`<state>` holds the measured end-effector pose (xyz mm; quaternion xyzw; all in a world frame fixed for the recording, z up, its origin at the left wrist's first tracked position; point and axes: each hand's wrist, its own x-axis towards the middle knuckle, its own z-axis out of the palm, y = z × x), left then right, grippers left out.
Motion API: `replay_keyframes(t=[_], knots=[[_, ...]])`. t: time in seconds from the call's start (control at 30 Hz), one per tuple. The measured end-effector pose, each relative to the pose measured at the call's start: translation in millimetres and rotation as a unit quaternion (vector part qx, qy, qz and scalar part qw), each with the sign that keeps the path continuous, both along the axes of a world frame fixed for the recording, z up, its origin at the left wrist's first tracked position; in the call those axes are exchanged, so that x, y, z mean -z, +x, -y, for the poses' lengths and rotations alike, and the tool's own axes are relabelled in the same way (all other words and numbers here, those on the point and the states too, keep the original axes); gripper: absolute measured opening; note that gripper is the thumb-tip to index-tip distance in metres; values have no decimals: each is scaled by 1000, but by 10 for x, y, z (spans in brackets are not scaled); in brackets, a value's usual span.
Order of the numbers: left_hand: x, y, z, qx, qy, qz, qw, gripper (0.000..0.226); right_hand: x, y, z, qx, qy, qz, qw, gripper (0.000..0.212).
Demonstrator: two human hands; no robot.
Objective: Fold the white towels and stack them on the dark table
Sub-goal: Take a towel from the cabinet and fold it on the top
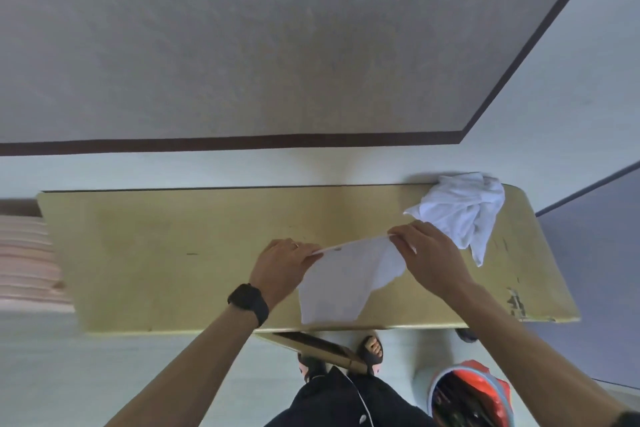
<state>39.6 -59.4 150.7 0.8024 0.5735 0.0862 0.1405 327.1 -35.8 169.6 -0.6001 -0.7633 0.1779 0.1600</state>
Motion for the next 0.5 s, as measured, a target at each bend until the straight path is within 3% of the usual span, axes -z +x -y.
replay_keyframes(t=[0.17, 0.3, 0.5], knots=[[-321, -245, -412, -25, 1, -18, 1000, 36, -156, -53, -352, -8, 19, 11, 1000, 19], [-513, -401, -822, -21, 122, -34, 992, 36, -327, -72, -719, -38, 87, 16, 995, 14], [-499, -495, -938, -22, 191, -64, 979, 41, -298, -156, -960, -23, 166, 25, 986, 6]])
